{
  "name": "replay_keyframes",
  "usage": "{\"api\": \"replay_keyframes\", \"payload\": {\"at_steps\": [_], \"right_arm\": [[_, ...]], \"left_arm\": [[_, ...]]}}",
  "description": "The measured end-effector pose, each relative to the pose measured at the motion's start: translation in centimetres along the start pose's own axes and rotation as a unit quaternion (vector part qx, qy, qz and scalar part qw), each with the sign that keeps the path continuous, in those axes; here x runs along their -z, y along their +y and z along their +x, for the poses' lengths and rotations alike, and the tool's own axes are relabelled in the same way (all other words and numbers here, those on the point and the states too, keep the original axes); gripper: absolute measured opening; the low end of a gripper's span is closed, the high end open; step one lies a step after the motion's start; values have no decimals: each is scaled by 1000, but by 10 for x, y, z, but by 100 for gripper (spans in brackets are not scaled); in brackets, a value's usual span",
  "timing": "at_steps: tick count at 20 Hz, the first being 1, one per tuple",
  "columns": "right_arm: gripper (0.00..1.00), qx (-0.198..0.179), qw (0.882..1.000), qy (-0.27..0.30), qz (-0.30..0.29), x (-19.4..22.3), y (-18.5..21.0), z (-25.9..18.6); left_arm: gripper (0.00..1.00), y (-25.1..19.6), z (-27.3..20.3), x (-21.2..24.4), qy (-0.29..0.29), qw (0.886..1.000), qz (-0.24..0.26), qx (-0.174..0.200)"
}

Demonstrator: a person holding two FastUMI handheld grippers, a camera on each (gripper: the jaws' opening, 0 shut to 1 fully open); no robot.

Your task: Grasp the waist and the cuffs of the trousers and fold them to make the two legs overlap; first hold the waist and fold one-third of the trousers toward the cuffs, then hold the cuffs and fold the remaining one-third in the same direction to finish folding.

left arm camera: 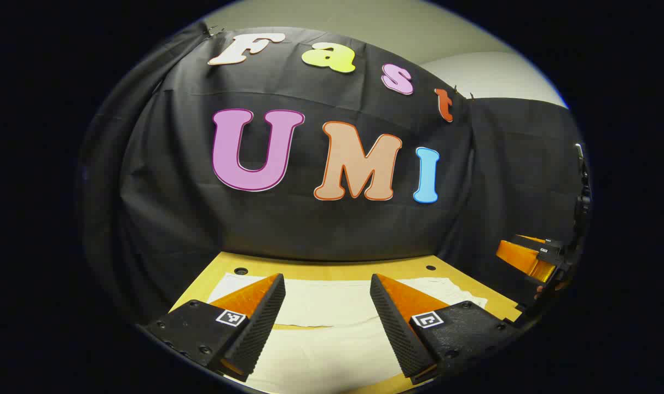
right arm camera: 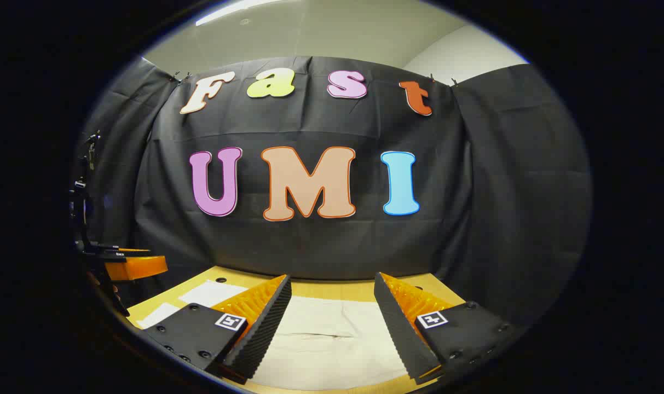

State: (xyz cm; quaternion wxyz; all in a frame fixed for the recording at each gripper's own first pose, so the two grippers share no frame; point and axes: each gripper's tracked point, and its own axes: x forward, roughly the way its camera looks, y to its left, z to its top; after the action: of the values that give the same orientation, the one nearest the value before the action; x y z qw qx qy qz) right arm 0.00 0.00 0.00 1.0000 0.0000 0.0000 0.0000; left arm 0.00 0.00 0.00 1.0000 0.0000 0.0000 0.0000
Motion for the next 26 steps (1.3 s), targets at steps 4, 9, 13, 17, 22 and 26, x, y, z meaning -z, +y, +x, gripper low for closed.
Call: {"api": "replay_keyframes", "payload": {"at_steps": [4, 9, 13, 17, 22, 26], "right_arm": [[98, 1, 1000, 3, -2, 2, -4, 3], [97, 0, 1000, 0, -5, -1, -9, 6], [97, -2, 1000, -2, -9, -4, -12, 8], [97, -4, 1000, 3, -13, 1, -12, 9], [97, -4, 1000, 7, -16, 7, -10, 10], [98, -7, 1000, 13, -13, 12, -4, 14]], "left_arm": [[94, -1, 5, 0, 2, 1000, 1, -1], [94, -4, 9, 2, 1, 1000, -9, -6], [94, -5, 9, 3, 2, 1000, -6, -4], [94, 4, 9, 14, 13, 1000, -7, -16], [94, 21, 7, 53, 58, 998, 2, -14], [94, 30, 3, 92, 107, 994, 15, 9]]}}
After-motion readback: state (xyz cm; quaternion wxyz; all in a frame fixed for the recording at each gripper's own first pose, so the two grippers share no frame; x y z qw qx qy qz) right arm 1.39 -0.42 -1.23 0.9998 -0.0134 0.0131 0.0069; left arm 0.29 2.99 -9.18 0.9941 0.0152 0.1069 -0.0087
